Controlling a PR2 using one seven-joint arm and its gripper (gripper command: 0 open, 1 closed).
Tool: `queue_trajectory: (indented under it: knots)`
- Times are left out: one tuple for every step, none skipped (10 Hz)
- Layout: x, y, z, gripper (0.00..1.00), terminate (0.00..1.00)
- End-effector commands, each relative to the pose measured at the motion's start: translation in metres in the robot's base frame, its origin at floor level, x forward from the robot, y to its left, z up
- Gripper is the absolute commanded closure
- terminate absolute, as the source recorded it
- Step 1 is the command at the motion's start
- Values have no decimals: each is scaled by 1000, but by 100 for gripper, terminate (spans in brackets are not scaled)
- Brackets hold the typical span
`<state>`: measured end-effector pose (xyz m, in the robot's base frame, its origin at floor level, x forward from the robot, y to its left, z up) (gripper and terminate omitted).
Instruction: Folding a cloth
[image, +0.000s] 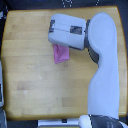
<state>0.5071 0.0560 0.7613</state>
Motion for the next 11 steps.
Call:
queue_trajectory:
  knots:
    - [-8,-2,-3,0,0]
    - [-8,-1,-3,0,0]
    - [-11,-1,-3,0,0]
    - [-18,0,-4,0,0]
    - [-20,0,-4,0,0]
    - [-27,0,-2,0,0]
    - [-30,2,-3,0,0]
    - [-32,2,-2,0,0]
    - [-33,2,0,0,0]
    - [-31,5,7,0,0]
    - [-26,8,17,0,0]
